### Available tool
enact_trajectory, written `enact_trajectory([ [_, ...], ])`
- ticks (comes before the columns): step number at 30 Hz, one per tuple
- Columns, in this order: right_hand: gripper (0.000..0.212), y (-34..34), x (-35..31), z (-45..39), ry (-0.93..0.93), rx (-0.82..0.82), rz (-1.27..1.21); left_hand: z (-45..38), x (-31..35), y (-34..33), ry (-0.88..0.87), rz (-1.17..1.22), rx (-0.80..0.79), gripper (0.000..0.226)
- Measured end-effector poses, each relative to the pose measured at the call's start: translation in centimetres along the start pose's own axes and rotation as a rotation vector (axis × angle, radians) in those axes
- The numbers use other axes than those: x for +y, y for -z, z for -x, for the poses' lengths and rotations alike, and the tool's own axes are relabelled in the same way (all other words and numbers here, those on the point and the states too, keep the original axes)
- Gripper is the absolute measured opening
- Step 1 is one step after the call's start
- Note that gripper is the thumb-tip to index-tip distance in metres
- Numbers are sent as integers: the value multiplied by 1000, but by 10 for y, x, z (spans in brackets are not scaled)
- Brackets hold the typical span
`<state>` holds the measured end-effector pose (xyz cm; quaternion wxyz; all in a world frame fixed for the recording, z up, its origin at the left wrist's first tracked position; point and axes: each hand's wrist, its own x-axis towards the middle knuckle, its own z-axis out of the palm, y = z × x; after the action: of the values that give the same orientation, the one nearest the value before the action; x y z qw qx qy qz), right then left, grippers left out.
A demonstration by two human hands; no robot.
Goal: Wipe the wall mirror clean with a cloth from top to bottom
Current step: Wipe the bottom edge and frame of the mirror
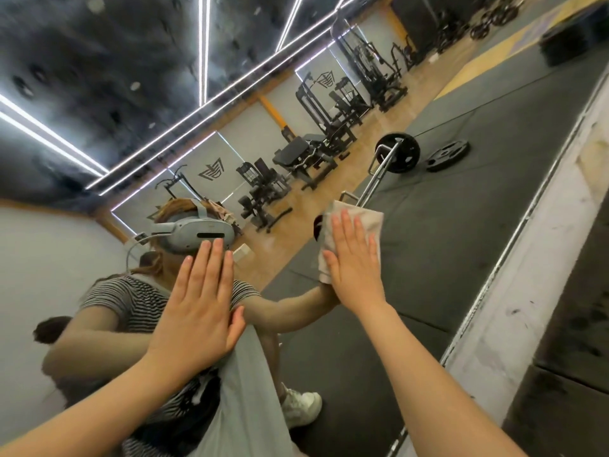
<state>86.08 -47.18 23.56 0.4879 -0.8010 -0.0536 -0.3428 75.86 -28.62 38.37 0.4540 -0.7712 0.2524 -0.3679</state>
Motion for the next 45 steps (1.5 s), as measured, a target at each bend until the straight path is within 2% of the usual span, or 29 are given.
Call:
enact_trajectory([
  [10,71,-19,111,60,-486,106,-234,-1,1,2,7,-14,-2,76],
  [14,59,-19,134,81,-560,59,-243,0,2,0,16,-8,-17,75],
  [18,60,-20,139,80,-603,32,-258,0,3,1,27,-12,-10,74],
  [23,59,-14,135,74,-769,25,-389,-1,3,1,40,-2,-28,74],
  [30,60,-4,123,71,-889,-46,-384,-2,2,3,47,7,-68,71],
  [33,61,-2,117,66,-1014,-93,-366,-4,2,3,48,6,-73,71],
  [41,56,-3,125,42,-1194,25,-403,-4,1,3,36,5,-74,71],
  [45,56,-9,136,45,-1206,-39,-370,-5,1,4,25,0,-66,72],
])
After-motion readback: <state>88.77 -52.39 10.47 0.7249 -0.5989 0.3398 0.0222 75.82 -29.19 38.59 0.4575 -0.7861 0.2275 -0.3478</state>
